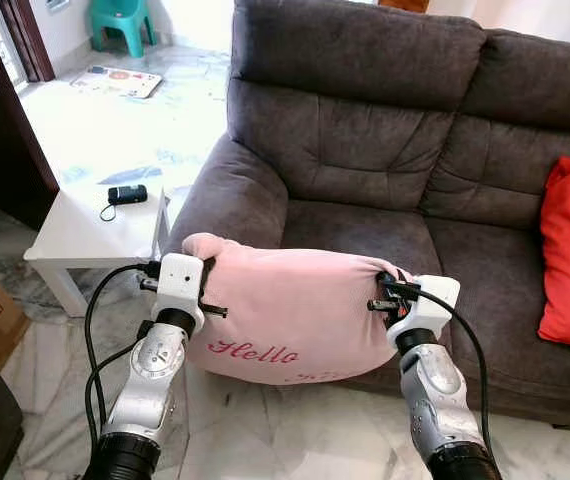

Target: Move the pillow to the sofa from floor

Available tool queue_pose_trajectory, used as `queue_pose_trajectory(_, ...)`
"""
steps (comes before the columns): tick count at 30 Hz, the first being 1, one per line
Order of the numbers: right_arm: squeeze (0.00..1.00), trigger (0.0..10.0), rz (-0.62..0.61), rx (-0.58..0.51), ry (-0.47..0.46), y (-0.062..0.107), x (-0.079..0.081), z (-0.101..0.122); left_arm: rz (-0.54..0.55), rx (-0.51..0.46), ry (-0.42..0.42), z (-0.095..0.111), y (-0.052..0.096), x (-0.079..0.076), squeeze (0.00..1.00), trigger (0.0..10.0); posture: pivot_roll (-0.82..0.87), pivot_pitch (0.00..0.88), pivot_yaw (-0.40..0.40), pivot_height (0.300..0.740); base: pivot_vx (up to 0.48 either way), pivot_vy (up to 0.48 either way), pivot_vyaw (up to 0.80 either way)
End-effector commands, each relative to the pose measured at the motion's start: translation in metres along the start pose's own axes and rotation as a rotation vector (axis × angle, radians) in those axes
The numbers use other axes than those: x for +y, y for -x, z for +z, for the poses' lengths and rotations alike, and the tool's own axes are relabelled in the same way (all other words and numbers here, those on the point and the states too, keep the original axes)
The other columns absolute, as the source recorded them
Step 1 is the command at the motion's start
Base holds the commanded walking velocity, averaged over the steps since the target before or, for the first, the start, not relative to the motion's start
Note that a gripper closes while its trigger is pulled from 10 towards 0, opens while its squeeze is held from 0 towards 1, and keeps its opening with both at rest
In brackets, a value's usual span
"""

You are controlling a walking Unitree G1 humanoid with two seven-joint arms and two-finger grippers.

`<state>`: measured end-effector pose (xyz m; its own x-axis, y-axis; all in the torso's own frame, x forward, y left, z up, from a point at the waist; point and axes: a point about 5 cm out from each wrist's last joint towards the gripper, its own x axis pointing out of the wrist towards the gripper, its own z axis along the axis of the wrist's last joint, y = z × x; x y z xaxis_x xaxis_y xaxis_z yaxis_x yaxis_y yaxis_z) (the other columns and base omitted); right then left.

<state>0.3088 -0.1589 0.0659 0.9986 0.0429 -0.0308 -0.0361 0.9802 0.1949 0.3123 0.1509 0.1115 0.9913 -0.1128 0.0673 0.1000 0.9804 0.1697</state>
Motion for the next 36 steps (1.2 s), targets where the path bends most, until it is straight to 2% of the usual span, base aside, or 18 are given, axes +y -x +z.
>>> queue_pose_trajectory(1, 0.0, 10.0, -0.028, -0.084, 0.01, -0.0034, -0.0066, 0.0195, 0.001, -0.039, -0.009, 0.008, 0.0011, 0.0017, 0.0, 10.0, 0.13, 0.0, -0.109, 0.74, 0.0, 0.0, -0.69)
queue_pose_trajectory(4, 0.0, 10.0, -0.029, -0.084, 0.008, -0.0035, -0.0064, 0.0195, 0.004, -0.038, -0.011, 0.008, 0.0011, 0.0024, 0.0, 10.0, 0.13, 0.0, -0.109, 0.74, 0.0, 0.0, -0.69)
queue_pose_trajectory(7, 0.0, 10.0, -0.028, -0.082, 0.007, -0.0038, -0.0059, 0.0193, 0.009, -0.038, -0.022, 0.0083, 0.0008, 0.0031, 0.0, 10.0, 0.13, 0.0, -0.11, 0.74, 0.0, -0.48, -0.69)
queue_pose_trajectory(14, 0.0, 10.0, -0.029, -0.082, 0.008, -0.0041, -0.0064, 0.0201, 0.01, -0.041, -0.023, 0.0094, -0.0007, 0.0033, 0.0, 10.0, 0.13, 0.0, -0.111, 0.74, 0.0, 0.0, -0.69)
queue_pose_trajectory(16, 0.0, 10.0, -0.03, -0.081, 0.009, -0.0037, -0.0074, 0.0199, 0.007, -0.038, -0.052, 0.0083, -0.0007, 0.0019, 0.0, 10.0, 0.12, 0.0, -0.109, 0.74, 0.0, -0.24, -0.68)
queue_pose_trajectory(20, 0.0, 10.0, -0.035, -0.084, 0.011, -0.0038, -0.0087, 0.0211, 0.003, -0.036, -0.026, 0.0085, -0.0024, 0.0001, 0.0, 10.0, 0.12, 0.0, -0.106, 0.74, 0.0, -0.405, -0.69)
queue_pose_trajectory(25, 0.0, 10.0, -0.035, -0.084, 0.012, -0.0038, -0.0086, 0.0213, 0.004, -0.043, -0.034, 0.01, -0.0035, 0.001, 0.0, 10.0, 0.12, 0.0, -0.109, 0.74, 0.0, 0.0, -0.69)
queue_pose_trajectory(30, 0.0, 10.0, -0.033, -0.083, 0.011, -0.0037, -0.0084, 0.0211, 0.004, -0.045, -0.064, 0.0099, -0.0024, 0.0004, 0.0, 10.0, 0.12, 0.0, -0.111, 0.74, 0.0, -0.192, -0.68)
queue_pose_trajectory(33, 0.0, 10.0, -0.03, -0.083, 0.012, -0.0038, -0.0077, 0.0212, 0.012, -0.05, -0.043, 0.0103, -0.002, 0.0006, 0.0, 10.0, 0.12, 0.0, -0.112, 0.74, 0.0, -0.48, -0.68)
queue_pose_trajectory(36, 0.0, 10.0, -0.028, -0.082, 0.012, -0.0038, -0.0073, 0.0209, 0.013, -0.053, -0.035, 0.0111, -0.0022, 0.0014, 0.0, 10.0, 0.12, 0.0, -0.113, 0.74, 0.0, 0.0, -0.68)
